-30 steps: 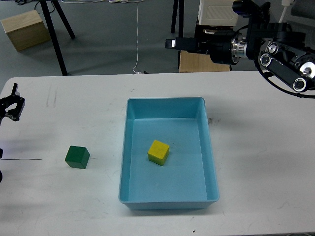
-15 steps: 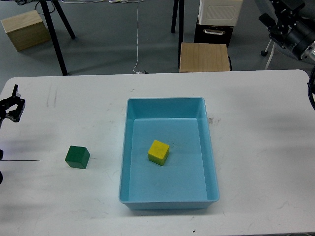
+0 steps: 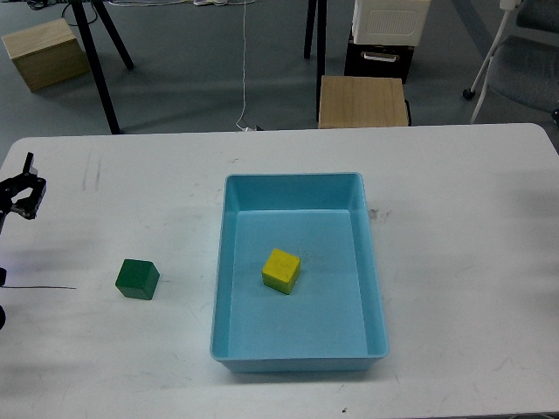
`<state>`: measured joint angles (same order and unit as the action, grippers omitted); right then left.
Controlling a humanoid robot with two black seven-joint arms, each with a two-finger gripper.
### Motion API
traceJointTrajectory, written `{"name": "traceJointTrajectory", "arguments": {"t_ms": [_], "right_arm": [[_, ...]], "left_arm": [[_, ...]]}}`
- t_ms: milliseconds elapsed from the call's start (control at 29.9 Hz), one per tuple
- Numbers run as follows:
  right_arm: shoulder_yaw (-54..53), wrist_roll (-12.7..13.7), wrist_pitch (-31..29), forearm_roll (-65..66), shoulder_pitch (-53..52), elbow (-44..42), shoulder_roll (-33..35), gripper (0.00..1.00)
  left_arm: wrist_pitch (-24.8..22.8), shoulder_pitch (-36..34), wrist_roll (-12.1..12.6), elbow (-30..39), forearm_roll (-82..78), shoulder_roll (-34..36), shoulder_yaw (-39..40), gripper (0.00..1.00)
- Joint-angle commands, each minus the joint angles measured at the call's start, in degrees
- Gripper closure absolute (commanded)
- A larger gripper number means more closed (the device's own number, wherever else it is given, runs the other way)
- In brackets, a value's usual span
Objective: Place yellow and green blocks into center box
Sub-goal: 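Withdraw the right gripper up and back to its side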
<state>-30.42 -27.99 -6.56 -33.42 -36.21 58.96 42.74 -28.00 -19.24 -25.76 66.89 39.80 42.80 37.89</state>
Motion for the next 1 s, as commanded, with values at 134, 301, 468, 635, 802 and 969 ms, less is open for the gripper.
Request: {"name": "traceJointTrajectory", "arguments": {"t_ms": [134, 301, 468, 635, 802, 969], "right_arm": [[-6.3, 0.0, -5.4, -15.0, 3.7, 2.3, -3.3, 0.01], [-7.9, 0.0, -10.4, -15.1, 4.4, 2.2, -4.9, 0.01], [-7.7, 0.0, -16.6, -14.6, 4.7, 1.9, -4.9, 0.01], [-7.2, 1.1, -18.1, -14.6, 6.2, 2.6, -5.6, 0.01], [-7.1, 1.1, -18.8, -14.4, 7.1, 2.5, -7.8, 0.01], [-7.1, 1.0, -18.5, -13.3, 7.6, 2.5, -9.0, 0.01]], "left_arm": [[0.0, 0.1, 0.0, 0.0, 0.0, 0.1, 0.0, 0.00], [0.0, 0.2, 0.0, 0.0, 0.0, 0.1, 0.0, 0.00], [0.0, 0.1, 1.4, -1.1, -0.2, 0.6, -0.2, 0.00], [0.0, 0.2, 3.3, -3.7, -0.2, 1.1, -0.2, 0.00], [0.0, 0.2, 4.4, -5.0, 0.2, 2.7, 0.0, 0.00], [0.0, 0.2, 4.0, -5.0, 0.5, 2.6, 0.4, 0.00]]}}
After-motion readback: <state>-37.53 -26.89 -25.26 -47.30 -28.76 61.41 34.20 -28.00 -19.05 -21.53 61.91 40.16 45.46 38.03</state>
